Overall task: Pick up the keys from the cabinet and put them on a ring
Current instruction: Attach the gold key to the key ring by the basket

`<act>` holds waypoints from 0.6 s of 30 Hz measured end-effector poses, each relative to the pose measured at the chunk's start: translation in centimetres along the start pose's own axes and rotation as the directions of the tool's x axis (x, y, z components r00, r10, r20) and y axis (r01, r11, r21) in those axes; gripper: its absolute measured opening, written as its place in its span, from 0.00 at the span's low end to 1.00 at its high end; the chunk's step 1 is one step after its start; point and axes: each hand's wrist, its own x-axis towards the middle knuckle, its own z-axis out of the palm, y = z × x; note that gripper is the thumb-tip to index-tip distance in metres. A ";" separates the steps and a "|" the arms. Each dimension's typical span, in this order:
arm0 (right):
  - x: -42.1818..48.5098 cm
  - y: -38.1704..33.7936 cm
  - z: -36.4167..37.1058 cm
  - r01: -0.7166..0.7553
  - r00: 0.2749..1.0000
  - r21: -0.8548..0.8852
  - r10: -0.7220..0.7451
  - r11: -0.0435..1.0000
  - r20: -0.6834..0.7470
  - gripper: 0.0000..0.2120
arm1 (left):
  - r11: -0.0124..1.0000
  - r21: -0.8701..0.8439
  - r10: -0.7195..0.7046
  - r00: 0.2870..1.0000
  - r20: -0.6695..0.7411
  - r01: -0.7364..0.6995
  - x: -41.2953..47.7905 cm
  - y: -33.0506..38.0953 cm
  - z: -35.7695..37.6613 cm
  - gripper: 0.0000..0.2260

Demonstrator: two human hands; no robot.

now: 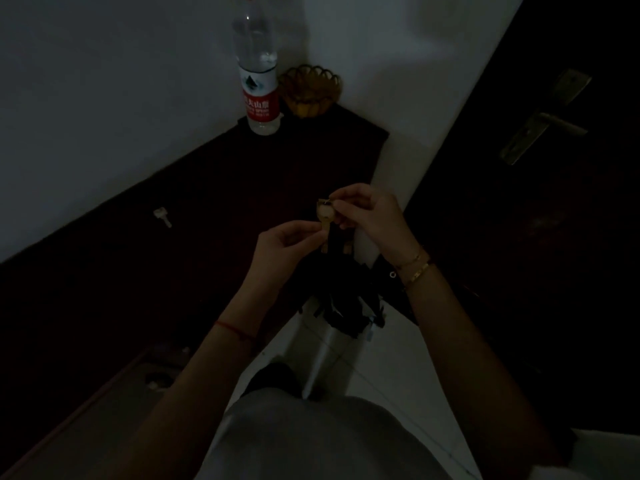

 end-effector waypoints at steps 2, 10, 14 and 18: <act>1.2 0.3 -0.8 -0.004 1.000 0.008 0.005 1.000 -0.010 0.09 | 1.000 0.007 0.000 1.000 0.004 0.000 1.5 0.1 0.6 0.09; 9.0 1.1 -3.1 0.004 0.999 0.009 -0.004 1.000 -0.034 0.07 | 0.999 0.031 0.005 1.000 -0.014 -0.005 9.4 0.9 1.7 0.08; 14.4 0.7 -4.0 0.015 0.999 0.009 -0.014 1.000 -0.037 0.08 | 1.000 0.016 0.001 1.000 -0.018 0.000 14.6 2.3 1.8 0.10; 20.1 0.0 -4.6 0.020 0.998 -0.009 -0.021 1.000 -0.058 0.09 | 1.000 0.025 0.005 1.000 -0.010 -0.005 19.7 4.1 1.5 0.12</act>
